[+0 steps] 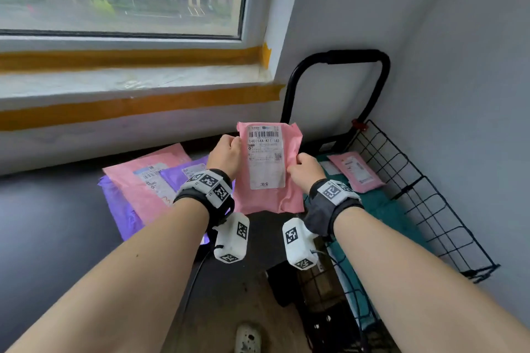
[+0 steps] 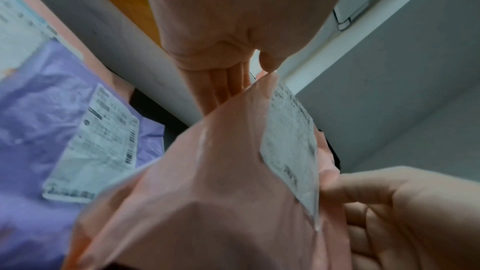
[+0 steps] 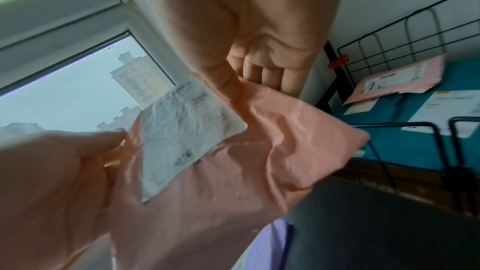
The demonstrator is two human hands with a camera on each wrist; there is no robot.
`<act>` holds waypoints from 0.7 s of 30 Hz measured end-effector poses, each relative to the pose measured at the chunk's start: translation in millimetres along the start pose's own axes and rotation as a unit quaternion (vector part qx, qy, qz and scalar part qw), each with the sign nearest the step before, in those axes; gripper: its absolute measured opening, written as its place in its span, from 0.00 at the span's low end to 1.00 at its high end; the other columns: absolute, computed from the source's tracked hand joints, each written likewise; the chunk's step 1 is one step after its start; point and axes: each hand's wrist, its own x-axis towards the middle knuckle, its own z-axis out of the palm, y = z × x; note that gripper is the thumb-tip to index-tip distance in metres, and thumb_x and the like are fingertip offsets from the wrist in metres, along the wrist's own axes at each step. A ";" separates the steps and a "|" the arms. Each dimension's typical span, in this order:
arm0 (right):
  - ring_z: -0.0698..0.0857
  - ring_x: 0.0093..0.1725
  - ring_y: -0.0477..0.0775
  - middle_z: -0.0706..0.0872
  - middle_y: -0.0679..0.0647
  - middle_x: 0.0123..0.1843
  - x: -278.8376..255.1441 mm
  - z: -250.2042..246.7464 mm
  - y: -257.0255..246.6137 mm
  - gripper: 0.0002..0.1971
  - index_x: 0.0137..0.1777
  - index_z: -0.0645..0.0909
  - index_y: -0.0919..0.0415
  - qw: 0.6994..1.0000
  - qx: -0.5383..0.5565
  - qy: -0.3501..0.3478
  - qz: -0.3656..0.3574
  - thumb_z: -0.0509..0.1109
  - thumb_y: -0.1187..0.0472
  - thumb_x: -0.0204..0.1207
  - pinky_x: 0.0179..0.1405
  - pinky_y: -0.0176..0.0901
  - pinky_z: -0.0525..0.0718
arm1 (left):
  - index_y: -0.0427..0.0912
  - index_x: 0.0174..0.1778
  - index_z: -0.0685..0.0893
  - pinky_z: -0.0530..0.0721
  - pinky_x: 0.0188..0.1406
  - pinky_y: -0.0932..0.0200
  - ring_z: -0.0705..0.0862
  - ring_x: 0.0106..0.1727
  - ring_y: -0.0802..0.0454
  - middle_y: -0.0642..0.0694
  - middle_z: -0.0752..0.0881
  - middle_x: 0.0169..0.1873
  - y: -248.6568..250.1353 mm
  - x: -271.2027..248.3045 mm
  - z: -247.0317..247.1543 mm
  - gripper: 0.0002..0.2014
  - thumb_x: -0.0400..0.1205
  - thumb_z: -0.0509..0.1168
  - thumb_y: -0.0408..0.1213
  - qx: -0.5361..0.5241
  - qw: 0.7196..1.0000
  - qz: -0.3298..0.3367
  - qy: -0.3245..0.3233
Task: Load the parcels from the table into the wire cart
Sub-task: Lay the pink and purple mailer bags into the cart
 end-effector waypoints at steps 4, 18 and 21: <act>0.78 0.51 0.63 0.81 0.65 0.54 -14.7 -26.5 30.8 0.07 0.40 0.71 0.62 1.000 -0.009 0.022 0.018 0.58 0.65 0.80 0.45 0.44 0.69 | 0.42 0.28 0.73 0.84 0.53 0.39 0.79 0.40 0.40 0.41 0.79 0.32 13.2 -17.6 28.8 0.22 0.85 0.52 0.49 -0.006 0.999 0.025 -0.020; 0.81 0.60 0.66 0.82 0.65 0.61 -20.6 -135.2 171.3 0.13 0.61 0.78 0.67 0.998 0.025 0.058 0.017 0.57 0.63 0.83 0.53 0.45 0.75 | 0.45 0.50 0.90 0.79 0.48 0.62 0.87 0.50 0.46 0.45 0.90 0.46 73.3 -89.6 180.3 0.09 0.80 0.65 0.39 0.146 0.984 0.089 -0.043; 0.81 0.54 0.61 0.81 0.61 0.54 -14.9 -168.6 212.9 0.09 0.56 0.78 0.61 0.998 0.027 0.065 0.005 0.57 0.64 0.82 0.46 0.41 0.70 | 0.46 0.49 0.89 0.76 0.44 0.62 0.86 0.51 0.45 0.45 0.90 0.48 91.9 -110.0 229.7 0.08 0.78 0.65 0.37 0.190 0.978 0.083 -0.024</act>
